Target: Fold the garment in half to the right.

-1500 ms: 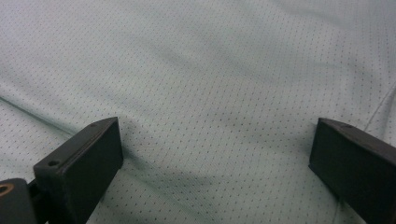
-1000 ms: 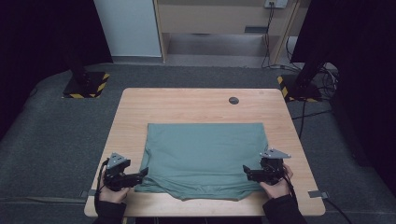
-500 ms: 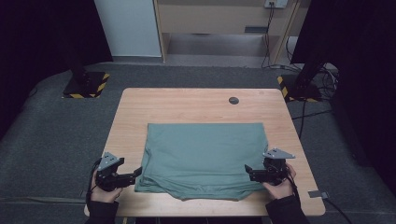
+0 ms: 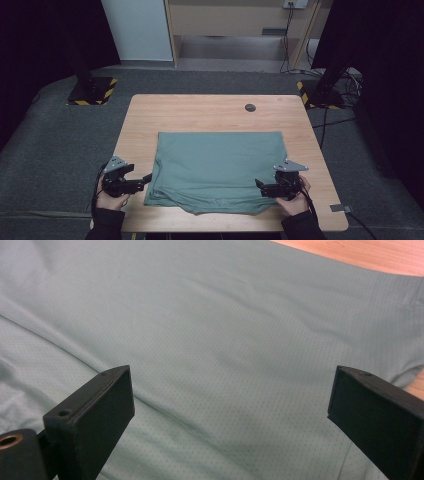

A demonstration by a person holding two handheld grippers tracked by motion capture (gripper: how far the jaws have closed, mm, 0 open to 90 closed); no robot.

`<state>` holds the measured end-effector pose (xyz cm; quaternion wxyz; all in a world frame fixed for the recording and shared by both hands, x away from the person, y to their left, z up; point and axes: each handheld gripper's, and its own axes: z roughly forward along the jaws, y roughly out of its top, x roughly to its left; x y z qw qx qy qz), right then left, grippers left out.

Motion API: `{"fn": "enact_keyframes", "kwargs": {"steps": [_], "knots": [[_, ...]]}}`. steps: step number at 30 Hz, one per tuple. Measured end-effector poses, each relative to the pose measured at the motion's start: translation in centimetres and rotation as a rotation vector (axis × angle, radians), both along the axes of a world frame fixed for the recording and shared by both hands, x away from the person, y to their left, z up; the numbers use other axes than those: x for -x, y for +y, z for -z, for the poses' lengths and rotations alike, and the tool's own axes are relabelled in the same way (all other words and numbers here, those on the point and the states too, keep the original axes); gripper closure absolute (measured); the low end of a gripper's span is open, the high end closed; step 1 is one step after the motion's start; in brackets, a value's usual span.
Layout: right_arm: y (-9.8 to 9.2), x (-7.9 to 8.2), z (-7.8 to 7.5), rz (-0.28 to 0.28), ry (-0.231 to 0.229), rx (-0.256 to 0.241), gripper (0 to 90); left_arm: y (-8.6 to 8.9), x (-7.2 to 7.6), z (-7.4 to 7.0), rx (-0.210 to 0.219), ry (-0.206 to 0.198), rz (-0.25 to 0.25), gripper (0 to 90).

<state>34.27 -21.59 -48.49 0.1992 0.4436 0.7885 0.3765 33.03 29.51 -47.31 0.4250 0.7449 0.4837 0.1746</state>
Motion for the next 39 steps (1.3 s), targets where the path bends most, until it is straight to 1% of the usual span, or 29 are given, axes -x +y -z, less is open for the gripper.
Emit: {"fn": "enact_keyframes", "kwargs": {"steps": [5, 8, 10, 13, 18, 19, 23, 27, 28, 30, 31, 36, 39], "knots": [[0.6, -0.2, -0.4, -0.016, 0.0, -0.027, 4.6, 0.3, -0.6, -0.3, 0.004, 0.001, -0.005, 14.2], [1.3, -0.2, -0.6, -0.029, -0.003, -0.021, 4.6, 0.2, -1.2, -0.4, 0.0, 0.003, 0.001, 14.9], [1.8, -0.1, -0.8, -0.041, -0.006, -0.013, 4.7, 0.1, -1.7, -0.4, 0.011, 0.006, 0.005, 15.4], [2.5, -0.1, -1.0, -0.053, -0.007, -0.017, 4.8, -0.1, -2.4, -0.5, 0.009, 0.01, 0.005, 15.2], [4.2, -0.3, -1.3, -0.085, -0.011, -0.008, 4.8, -0.2, -3.4, -0.7, 0.028, 0.001, 0.015, 16.4], [4.5, -0.3, -1.4, -0.09, -0.011, -0.006, 4.8, -0.2, -3.7, -0.7, 0.031, 0.007, 0.015, 16.5], [5.9, -0.4, -1.4, -0.113, -0.011, -0.002, 4.9, -0.4, -4.6, -0.7, 0.024, 0.011, 0.02, 16.7], [7.1, -0.4, -1.3, -0.136, -0.003, 0.005, 5.0, -0.4, -5.3, -0.6, 0.014, 0.003, 0.009, 17.9], [7.4, -0.5, -1.2, -0.142, -0.004, 0.008, 5.1, -0.4, -5.6, -0.5, 0.017, 0.001, 0.007, 18.2], [8.2, -0.5, -1.1, -0.154, -0.004, 0.01, 5.2, -0.2, -6.1, -0.2, 0.038, 0.003, 0.007, 18.9], [8.5, -0.5, -1.1, -0.16, -0.003, 0.006, 5.3, -0.2, -6.3, -0.1, 0.039, 0.002, 0.0, 19.1], [10.6, -0.4, -1.1, -0.202, -0.005, 0.008, 5.3, -0.1, -7.4, 0.7, 0.026, 0.007, -0.01, 19.7], [11.9, -0.4, -1.0, -0.223, -0.003, 0.004, 5.7, -0.2, -8.3, 0.6, -0.003, 0.011, -0.014, 19.5]]}}
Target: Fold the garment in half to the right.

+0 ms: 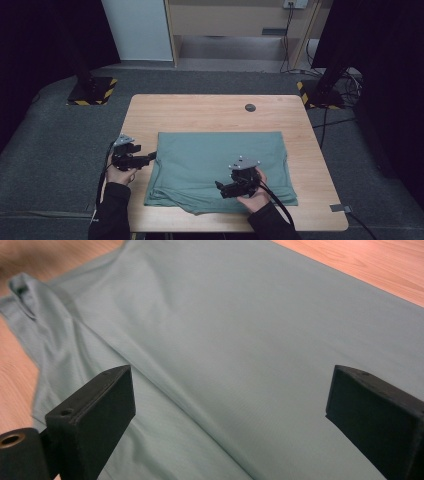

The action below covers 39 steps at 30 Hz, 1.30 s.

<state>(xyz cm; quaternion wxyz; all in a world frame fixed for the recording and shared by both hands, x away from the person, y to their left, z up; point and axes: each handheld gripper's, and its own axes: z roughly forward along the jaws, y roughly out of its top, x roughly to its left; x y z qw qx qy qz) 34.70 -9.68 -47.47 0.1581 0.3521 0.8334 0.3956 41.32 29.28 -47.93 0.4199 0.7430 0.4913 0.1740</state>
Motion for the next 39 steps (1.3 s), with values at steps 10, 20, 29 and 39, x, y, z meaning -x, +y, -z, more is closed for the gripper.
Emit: {"fn": "enact_keyframes", "kwargs": {"steps": [10, 20, 29, 39], "knots": [[3.0, 0.3, 0.2, -0.052, 0.01, 0.006, 5.7, -1.2, -2.3, -1.0, -0.026, -0.007, 0.012, 19.6], [5.2, 0.4, 0.2, -0.086, 0.011, -0.003, 5.7, -1.7, -4.4, -0.2, -0.029, 0.002, 0.001, 20.1], [7.2, 0.7, 0.4, -0.116, 0.012, -0.004, 5.9, -1.4, -5.7, 0.9, 0.002, 0.011, 0.018, 20.9], [10.0, 1.3, 1.1, -0.161, 0.024, -0.009, 6.0, -1.3, -6.7, 2.5, -0.018, 0.061, 0.034, 20.9]]}}
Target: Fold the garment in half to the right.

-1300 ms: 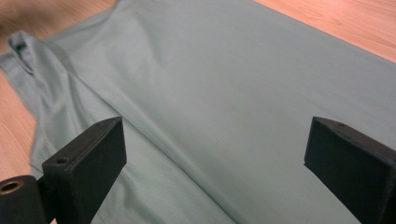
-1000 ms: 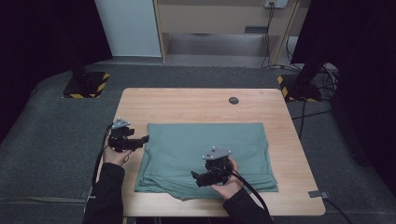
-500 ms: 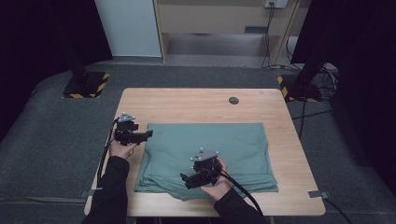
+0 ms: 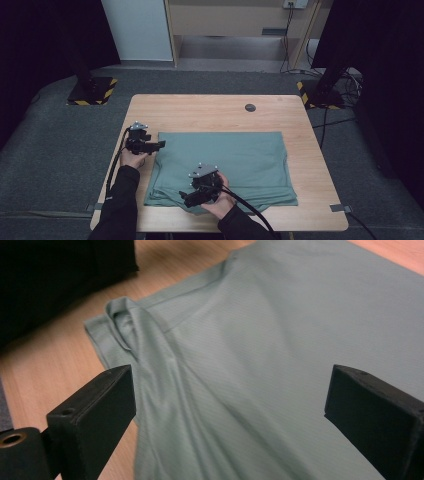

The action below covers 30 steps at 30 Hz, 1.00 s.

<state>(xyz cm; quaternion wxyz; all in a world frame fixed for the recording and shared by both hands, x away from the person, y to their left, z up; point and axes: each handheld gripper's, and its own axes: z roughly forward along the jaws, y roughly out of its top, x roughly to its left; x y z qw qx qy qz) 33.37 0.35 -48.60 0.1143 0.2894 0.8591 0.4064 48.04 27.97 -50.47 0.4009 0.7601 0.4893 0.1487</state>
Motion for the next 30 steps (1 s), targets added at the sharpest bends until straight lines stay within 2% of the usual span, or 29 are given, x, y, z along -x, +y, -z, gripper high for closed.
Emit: {"fn": "enact_keyframes", "kwargs": {"steps": [3, 13, 18, 30], "knots": [[0.9, 0.2, 0.2, -0.01, 0.003, -0.003, 6.0, -0.1, 0.0, 0.1, -0.007, 0.0, 0.009, 20.9], [3.0, 0.5, 0.7, -0.031, 0.018, -0.014, 6.1, 0.1, -0.2, 0.2, 0.009, -0.009, 0.015, 20.7], [4.1, 0.6, 1.1, -0.047, 0.026, -0.005, 6.1, 0.1, -0.6, 0.6, 0.023, -0.002, 0.009, 20.6], [6.2, 1.3, 1.9, -0.084, 0.033, 0.0, 6.1, -0.7, -1.5, 1.7, -0.001, 0.003, 0.014, 20.4]]}}
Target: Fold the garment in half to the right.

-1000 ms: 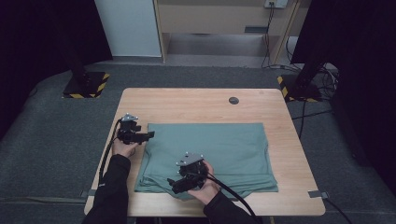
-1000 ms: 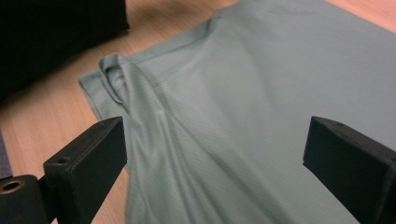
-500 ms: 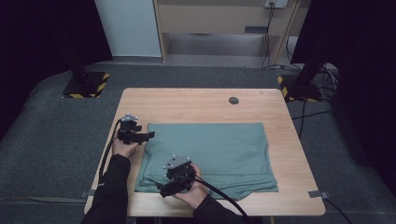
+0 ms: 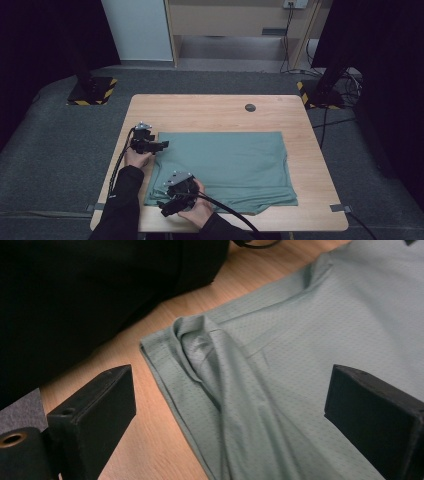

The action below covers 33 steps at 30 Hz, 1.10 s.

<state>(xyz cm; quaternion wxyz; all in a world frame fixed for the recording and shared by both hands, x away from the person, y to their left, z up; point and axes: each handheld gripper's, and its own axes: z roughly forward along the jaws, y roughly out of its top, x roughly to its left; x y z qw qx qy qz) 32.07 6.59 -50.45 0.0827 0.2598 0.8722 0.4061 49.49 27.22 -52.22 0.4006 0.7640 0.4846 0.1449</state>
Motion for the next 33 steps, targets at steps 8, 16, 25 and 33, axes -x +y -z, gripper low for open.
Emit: {"fn": "enact_keyframes", "kwargs": {"steps": [8, 16, 25, 33], "knots": [[1.2, 0.4, 0.9, -0.026, 0.009, 0.027, 5.8, 0.0, -0.2, 0.3, -0.022, -0.003, -0.002, 20.4], [2.8, 0.5, 1.5, -0.037, 0.005, 0.04, 6.0, -0.1, -0.4, 0.9, -0.026, 0.005, -0.003, 20.3], [4.2, 0.5, 2.4, -0.034, -0.003, 0.059, 6.2, -0.4, -0.7, 1.1, -0.028, -0.019, -0.009, 20.7], [4.8, 0.5, 3.2, -0.013, -0.044, 0.1, 9.5, -1.4, -0.9, 1.1, -0.086, -0.05, -0.005, 29.8]]}}
